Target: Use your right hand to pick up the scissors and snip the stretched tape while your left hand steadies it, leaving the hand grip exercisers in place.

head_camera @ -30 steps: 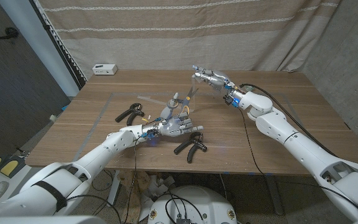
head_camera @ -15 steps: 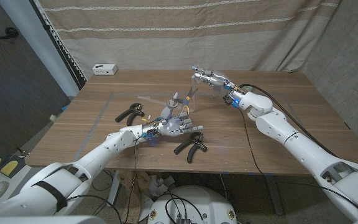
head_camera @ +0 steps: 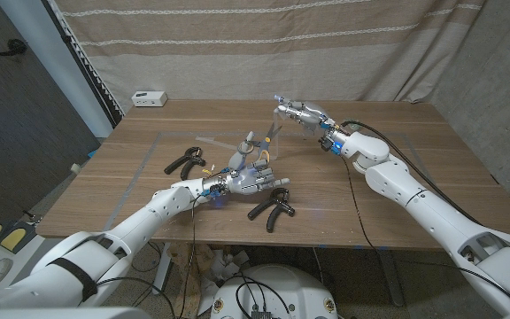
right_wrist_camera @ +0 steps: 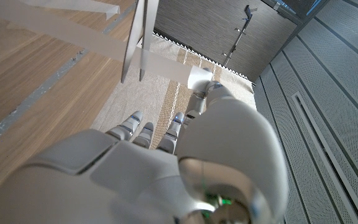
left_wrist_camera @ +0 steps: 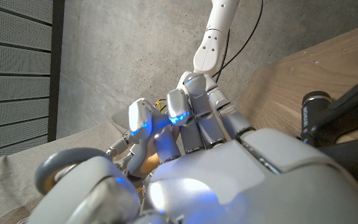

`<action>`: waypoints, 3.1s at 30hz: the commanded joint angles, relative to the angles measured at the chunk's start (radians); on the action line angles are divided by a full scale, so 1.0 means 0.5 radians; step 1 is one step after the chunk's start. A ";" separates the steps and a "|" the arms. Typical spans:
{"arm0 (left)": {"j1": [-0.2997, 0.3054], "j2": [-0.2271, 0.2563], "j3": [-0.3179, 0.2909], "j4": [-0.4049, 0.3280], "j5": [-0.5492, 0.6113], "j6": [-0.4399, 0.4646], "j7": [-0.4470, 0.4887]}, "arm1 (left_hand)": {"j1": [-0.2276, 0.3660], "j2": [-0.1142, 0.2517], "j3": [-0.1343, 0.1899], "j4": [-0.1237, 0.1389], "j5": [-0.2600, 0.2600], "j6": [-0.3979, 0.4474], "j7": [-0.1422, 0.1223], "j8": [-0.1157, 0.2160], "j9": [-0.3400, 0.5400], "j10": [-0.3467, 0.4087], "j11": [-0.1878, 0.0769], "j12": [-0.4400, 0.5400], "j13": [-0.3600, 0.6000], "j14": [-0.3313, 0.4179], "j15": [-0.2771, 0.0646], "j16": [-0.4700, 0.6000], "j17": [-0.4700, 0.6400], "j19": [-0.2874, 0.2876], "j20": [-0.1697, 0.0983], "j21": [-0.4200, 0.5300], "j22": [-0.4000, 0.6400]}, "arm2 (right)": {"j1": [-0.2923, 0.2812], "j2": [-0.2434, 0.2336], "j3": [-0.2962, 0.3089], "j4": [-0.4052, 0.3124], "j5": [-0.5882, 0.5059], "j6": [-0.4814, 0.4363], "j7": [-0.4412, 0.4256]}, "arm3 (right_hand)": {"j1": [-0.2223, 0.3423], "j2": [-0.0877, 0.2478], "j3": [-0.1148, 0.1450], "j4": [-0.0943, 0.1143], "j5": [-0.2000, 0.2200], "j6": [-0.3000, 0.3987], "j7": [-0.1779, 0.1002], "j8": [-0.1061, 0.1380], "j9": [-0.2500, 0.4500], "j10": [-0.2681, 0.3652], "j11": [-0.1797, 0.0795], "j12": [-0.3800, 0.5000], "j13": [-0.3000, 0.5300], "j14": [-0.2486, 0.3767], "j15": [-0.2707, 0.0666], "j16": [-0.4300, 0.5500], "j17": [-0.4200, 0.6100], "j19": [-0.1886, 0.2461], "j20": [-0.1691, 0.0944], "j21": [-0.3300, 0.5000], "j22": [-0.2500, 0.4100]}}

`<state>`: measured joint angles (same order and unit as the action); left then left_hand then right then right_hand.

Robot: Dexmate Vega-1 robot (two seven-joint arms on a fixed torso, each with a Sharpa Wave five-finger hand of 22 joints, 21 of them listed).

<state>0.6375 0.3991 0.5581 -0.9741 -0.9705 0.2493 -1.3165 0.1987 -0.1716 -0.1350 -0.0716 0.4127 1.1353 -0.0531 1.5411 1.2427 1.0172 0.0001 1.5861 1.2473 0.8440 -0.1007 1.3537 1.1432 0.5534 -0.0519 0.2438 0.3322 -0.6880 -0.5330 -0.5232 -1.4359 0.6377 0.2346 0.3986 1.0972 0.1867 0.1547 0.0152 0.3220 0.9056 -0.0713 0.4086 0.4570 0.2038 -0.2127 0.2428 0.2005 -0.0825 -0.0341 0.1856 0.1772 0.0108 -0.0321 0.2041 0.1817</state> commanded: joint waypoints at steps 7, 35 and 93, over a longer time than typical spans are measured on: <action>0.009 0.008 -0.021 -0.001 -0.010 -0.002 -0.008 | -0.001 0.004 -0.426 -0.113 0.004 0.421 0.429 0.081 0.005 0.094 -0.094 0.008 0.007 0.009 -0.164 -0.015 -0.026 -0.011 -0.088 0.002 0.002 | -0.028 -0.022 0.011 -0.029 0.002 0.007 -0.006 | -0.015 -0.001 -0.002 -0.009 0.012 0.023 0.001 -0.006 0.002 0.014 0.006 0.009 0.005 0.011 -0.263 0.003 0.005 0.010 -0.099 0.007 0.005; 0.031 -0.007 -0.052 -0.001 -0.031 -0.045 0.002 | 0.104 0.244 -0.361 -0.065 0.072 0.449 0.424 0.081 0.004 0.104 -0.117 0.007 0.007 -0.008 -0.182 -0.015 -0.013 -0.029 -0.109 0.011 0.024 | -0.015 -0.015 0.017 -0.013 0.012 0.010 0.003 | -0.020 -0.002 -0.005 -0.012 0.015 0.030 -0.005 -0.012 0.000 0.012 0.006 0.008 0.004 0.009 -0.259 0.002 0.005 0.009 -0.096 0.006 0.005; 0.188 -0.057 -0.206 -0.100 -0.182 -0.209 0.118 | 0.692 0.754 0.328 0.249 0.140 0.443 0.288 0.077 0.001 -0.046 -0.086 -0.001 0.004 -0.149 -0.187 -0.142 0.070 -0.143 -0.185 0.105 0.201 | -0.072 -0.074 0.067 -0.099 0.025 0.007 -0.063 | -0.030 -0.002 -0.011 -0.018 0.022 0.040 -0.004 -0.025 0.000 0.006 0.008 0.003 0.003 0.005 -0.258 0.002 0.005 0.007 -0.094 0.005 0.005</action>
<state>0.7104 0.3747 0.4755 -1.0118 -1.0352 0.1444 -1.2859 0.4851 0.1639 0.0119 0.0439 0.4904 1.1718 -0.0893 1.5410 1.2405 0.9946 -0.0494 1.5861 1.2473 0.7715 -0.0836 1.2876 1.1782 0.4816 -0.0484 0.2892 0.4281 -0.7193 -0.5671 -0.4937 -1.4827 0.6494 0.2411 0.3748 1.0916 0.1815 0.1504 0.0114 0.3294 0.9164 -0.0713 0.4017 0.4541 0.2036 -0.2125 0.2428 0.2005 -0.0825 -0.0341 0.1856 0.1772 0.0108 -0.0321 0.2041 0.1817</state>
